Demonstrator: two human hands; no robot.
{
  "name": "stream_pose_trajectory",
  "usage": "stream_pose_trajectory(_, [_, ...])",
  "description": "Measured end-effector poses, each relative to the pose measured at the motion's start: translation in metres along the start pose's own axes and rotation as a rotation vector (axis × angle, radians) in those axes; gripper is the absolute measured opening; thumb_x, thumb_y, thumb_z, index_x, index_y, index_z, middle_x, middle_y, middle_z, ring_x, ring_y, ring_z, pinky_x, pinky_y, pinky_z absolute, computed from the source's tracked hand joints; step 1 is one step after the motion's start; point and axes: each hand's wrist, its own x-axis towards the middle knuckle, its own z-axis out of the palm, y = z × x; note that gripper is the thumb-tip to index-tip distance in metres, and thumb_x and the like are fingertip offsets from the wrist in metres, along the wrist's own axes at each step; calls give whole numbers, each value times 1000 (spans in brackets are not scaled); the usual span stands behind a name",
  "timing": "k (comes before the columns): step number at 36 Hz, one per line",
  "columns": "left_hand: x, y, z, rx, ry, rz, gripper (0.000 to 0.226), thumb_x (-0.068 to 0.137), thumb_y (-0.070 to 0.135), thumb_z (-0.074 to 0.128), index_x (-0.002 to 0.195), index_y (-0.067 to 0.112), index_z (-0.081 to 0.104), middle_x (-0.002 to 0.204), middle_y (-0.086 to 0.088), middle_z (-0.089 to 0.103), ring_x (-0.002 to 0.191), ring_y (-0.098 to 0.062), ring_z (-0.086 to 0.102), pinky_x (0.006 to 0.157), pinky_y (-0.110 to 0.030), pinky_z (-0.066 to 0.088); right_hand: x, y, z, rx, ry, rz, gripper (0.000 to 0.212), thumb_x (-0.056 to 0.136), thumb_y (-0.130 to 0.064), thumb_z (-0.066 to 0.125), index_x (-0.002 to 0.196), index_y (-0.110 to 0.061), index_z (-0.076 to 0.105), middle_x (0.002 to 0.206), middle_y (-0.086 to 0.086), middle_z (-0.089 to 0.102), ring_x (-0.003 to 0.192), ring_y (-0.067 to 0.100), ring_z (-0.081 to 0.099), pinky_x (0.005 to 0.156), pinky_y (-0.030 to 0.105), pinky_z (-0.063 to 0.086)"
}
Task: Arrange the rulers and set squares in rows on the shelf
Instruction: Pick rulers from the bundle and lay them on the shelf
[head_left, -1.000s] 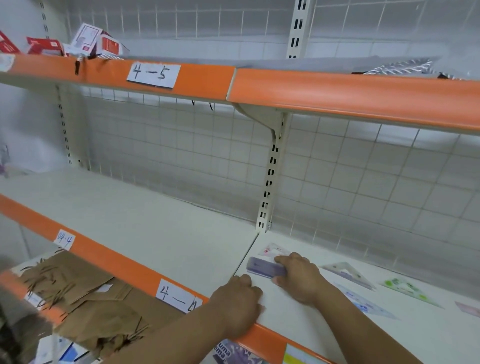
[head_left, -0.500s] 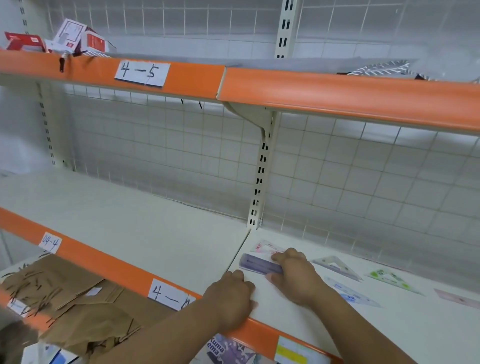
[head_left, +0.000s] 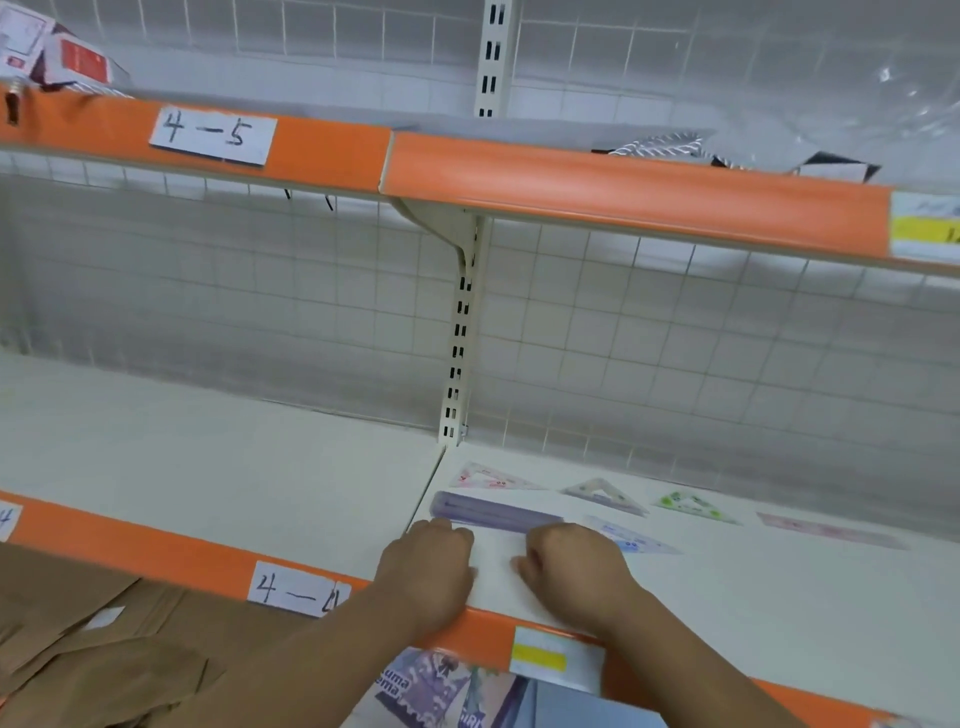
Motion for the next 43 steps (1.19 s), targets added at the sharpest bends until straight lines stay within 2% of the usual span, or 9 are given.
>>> stream_pose_trajectory(6, [-5, 9, -5, -14, 16, 60, 33, 98, 35, 42, 123, 16, 52, 127, -8, 51, 121, -24, 48, 95, -36, 45, -15, 1, -7, -22, -31, 68, 35, 96, -41, 41, 107, -12, 58, 120, 11, 61, 109, 29, 57, 77, 32, 44])
stream_pose_trajectory(15, [-2, 28, -12, -53, 22, 169, 32, 99, 35, 43, 124, 17, 53, 130, -5, 50, 120, -23, 49, 92, -32, 44, -43, 12, -14, 3, -9, 211, 31, 94, -39, 42, 104, -15, 59, 114, 7, 61, 106, 26, 58, 71, 29, 36])
stream_pose_trajectory(21, [-6, 49, -5, 47, -12, 229, 45, 97, 46, 41, 130, 18, 51, 133, -8, 45, 125, -26, 42, 95, -36, 41, -71, 24, -14, 49, 13, 317, 38, 94, -43, 45, 123, -18, 54, 125, 4, 51, 119, 23, 46, 90, 33, 45])
stream_pose_trajectory(26, [-14, 73, -1, 107, -11, 297, 45, 97, 48, 39, 128, 18, 51, 128, -8, 48, 121, -27, 44, 95, -35, 39, -96, 38, -14, 68, 23, 364, 41, 94, -44, 45, 126, -18, 51, 123, 3, 48, 119, 22, 43, 90, 34, 46])
stream_pose_trajectory(39, [-28, 184, 5, 94, 9, 394, 36, 98, 42, 40, 120, 17, 54, 122, -6, 52, 117, -25, 48, 90, -35, 42, -167, 114, -30, 62, 55, 415, 37, 95, -43, 45, 123, -19, 53, 120, 3, 55, 113, 23, 51, 87, 31, 44])
stream_pose_trajectory(43, [-35, 237, 11, 68, 16, 395, 33, 97, 40, 41, 115, 17, 57, 119, -6, 54, 114, -25, 50, 87, -33, 43, -200, 153, -37, 47, 46, 418, 30, 94, -36, 44, 112, -16, 56, 112, 5, 60, 104, 26, 56, 80, 31, 44])
